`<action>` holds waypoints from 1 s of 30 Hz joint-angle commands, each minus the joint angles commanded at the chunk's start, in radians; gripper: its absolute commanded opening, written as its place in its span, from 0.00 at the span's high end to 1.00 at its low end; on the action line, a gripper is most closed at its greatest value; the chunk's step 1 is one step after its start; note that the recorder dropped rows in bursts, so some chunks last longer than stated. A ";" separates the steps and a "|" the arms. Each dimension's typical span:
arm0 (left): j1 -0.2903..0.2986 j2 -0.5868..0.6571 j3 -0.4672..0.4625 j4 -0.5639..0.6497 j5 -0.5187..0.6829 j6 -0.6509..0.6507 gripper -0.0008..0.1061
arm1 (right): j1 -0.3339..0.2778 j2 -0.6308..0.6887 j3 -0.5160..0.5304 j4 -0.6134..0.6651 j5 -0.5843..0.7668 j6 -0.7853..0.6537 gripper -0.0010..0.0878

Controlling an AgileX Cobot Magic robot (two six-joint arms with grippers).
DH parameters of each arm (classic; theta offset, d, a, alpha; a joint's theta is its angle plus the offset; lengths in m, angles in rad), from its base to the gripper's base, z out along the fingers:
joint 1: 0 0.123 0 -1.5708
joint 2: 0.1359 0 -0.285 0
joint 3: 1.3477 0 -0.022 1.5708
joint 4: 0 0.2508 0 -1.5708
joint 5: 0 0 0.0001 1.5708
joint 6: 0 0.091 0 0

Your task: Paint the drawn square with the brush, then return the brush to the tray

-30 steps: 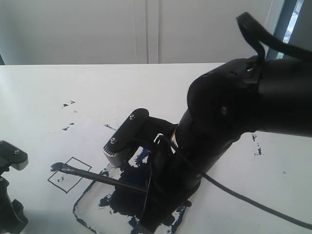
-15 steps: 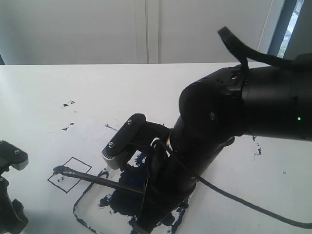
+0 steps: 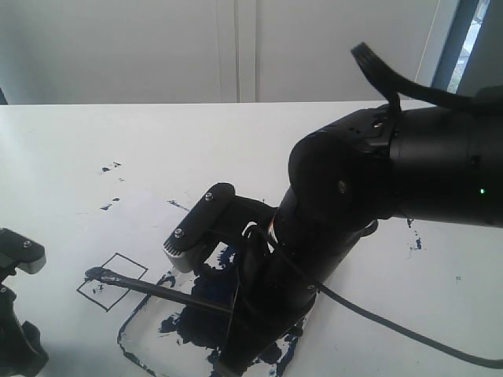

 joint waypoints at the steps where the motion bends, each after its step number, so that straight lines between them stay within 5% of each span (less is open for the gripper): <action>1: 0.000 0.000 0.000 -0.003 0.002 0.000 0.44 | 0.000 0.000 0.000 0.000 0.000 0.000 0.99; 30: 0.000 0.081 0.000 -0.037 -0.002 0.017 0.44 | 0.000 0.017 0.000 0.002 -0.010 -0.023 0.99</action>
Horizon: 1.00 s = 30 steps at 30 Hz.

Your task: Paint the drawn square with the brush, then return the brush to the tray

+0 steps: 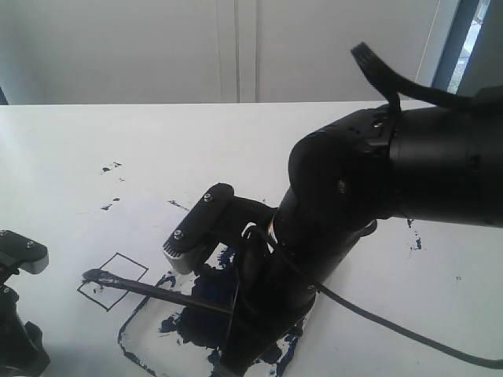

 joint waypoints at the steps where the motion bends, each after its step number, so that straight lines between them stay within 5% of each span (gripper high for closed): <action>1: 0.000 0.000 0.000 0.000 0.000 0.000 0.44 | 0.000 0.006 0.000 0.000 0.000 -0.002 0.99; 14: 0.000 0.000 0.000 0.000 0.000 0.000 0.44 | 0.000 0.067 0.000 -0.017 -0.029 -0.007 0.99; 23: 0.000 0.000 0.000 0.000 0.000 0.002 0.44 | 0.000 0.067 0.000 -0.213 -0.075 0.136 0.99; 30: 0.000 0.000 0.000 0.000 0.000 0.002 0.44 | 0.000 0.069 -0.008 -0.226 -0.092 0.138 0.99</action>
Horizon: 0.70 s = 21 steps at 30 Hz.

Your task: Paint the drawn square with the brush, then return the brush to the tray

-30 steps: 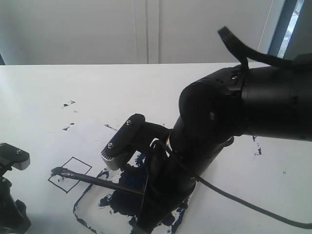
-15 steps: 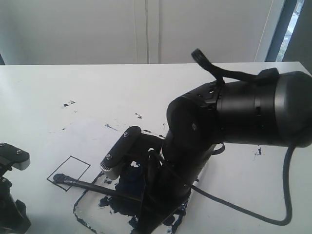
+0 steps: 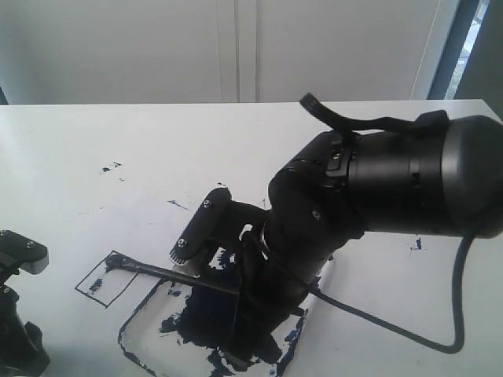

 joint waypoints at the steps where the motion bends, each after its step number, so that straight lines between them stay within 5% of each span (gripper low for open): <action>1: 0.000 0.000 0.000 0.000 -0.002 0.000 0.44 | 0.000 0.000 -0.005 0.000 0.008 0.000 0.99; 21: 0.000 0.000 0.000 0.000 -0.006 0.000 0.44 | 0.000 0.002 -0.131 0.159 0.235 -0.164 0.99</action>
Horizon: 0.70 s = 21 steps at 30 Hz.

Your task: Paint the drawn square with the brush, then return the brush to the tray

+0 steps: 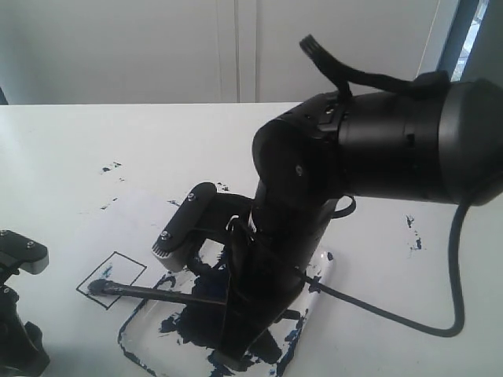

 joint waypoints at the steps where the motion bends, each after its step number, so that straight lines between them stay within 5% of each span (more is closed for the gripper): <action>1: 0.000 0.000 0.000 0.000 0.000 0.000 0.44 | 0.000 0.000 -0.002 -0.002 -0.003 0.000 0.99; 21: 0.000 0.000 0.000 0.000 -0.002 0.000 0.44 | 0.000 0.056 -0.009 -0.056 -0.035 0.020 0.99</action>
